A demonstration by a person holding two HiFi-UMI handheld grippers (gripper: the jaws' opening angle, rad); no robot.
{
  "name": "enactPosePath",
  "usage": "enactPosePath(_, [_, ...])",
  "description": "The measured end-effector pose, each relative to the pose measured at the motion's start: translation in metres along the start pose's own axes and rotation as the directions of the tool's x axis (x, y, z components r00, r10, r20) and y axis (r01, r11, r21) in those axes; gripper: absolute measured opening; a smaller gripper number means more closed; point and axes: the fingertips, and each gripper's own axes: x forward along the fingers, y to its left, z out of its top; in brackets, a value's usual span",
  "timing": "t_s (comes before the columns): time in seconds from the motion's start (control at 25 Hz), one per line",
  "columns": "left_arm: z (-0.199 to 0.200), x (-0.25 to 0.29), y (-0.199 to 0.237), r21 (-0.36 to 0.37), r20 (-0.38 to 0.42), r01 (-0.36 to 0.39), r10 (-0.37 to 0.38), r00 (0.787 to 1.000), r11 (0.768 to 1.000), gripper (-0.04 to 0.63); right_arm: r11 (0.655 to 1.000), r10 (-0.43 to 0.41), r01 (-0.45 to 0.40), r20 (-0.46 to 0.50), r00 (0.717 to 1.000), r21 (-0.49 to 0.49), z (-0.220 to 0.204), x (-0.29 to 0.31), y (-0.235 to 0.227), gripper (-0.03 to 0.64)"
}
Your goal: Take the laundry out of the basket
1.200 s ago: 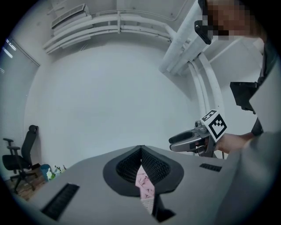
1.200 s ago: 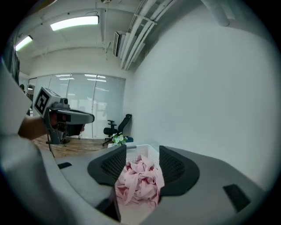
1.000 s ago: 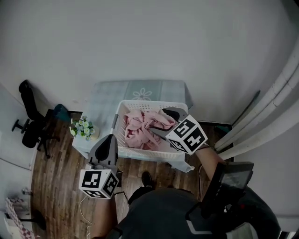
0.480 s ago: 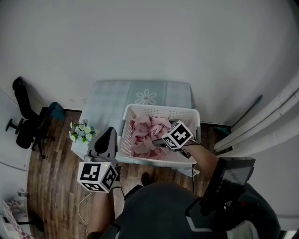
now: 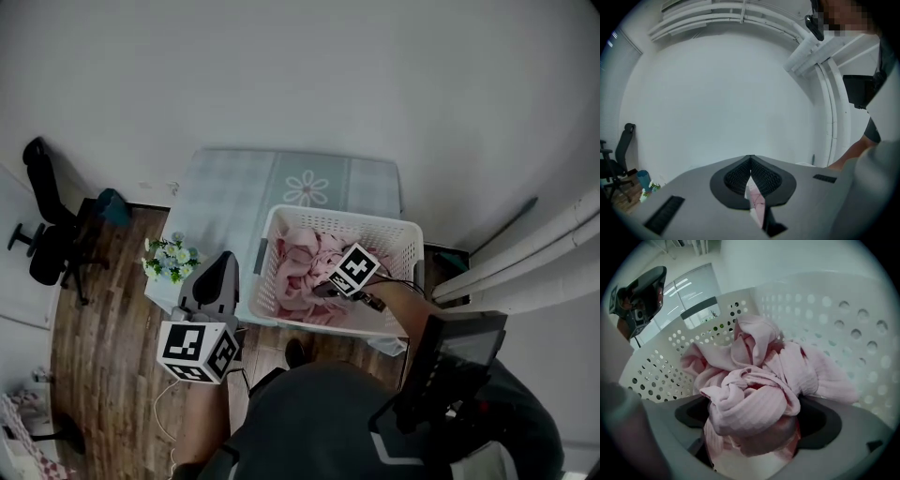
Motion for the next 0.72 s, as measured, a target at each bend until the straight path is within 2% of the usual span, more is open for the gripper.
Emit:
enactPosePath(0.16, [-0.004,0.001,0.015,-0.017,-0.01,-0.009,0.009,1.0,1.0,0.009,0.995,0.102,-0.102,-0.001,0.995,0.0,0.008,0.002,0.018,0.546])
enactPosePath(0.32, [-0.003,0.005,0.022,-0.023,-0.005,-0.005,0.005,1.0,1.0,0.009,0.975,0.221,-0.221,0.016,0.975,0.026,0.013,-0.004,0.033,0.545])
enactPosePath(0.4, [-0.001,0.006,0.022,-0.015,-0.002,0.002,-0.002,1.0,1.0,0.009,0.98,0.194,-0.195,0.024,0.981,0.049,0.012,-0.011,0.026,0.545])
enactPosePath(0.48, [0.002,0.008,0.024,-0.007,0.001,0.006,-0.006,1.0,1.0,0.009,0.992,0.098,-0.099,0.019,0.995,0.075,0.009,-0.019,0.009,0.545])
enactPosePath(0.56, [0.002,0.01,0.028,-0.008,0.002,0.003,-0.003,1.0,1.0,0.009,0.989,0.026,-0.028,0.017,1.0,0.146,0.006,-0.022,-0.003,0.546])
enactPosePath(0.6, [0.001,0.011,0.03,-0.012,0.001,0.0,0.0,1.0,1.0,0.009,0.98,0.02,-0.023,0.016,1.0,0.196,0.006,-0.019,-0.004,0.55])
enactPosePath(0.72, [-0.005,0.014,0.036,-0.023,-0.013,-0.007,0.007,1.0,1.0,0.009,0.946,0.085,-0.076,-0.016,0.996,0.314,0.004,0.008,0.008,0.577])
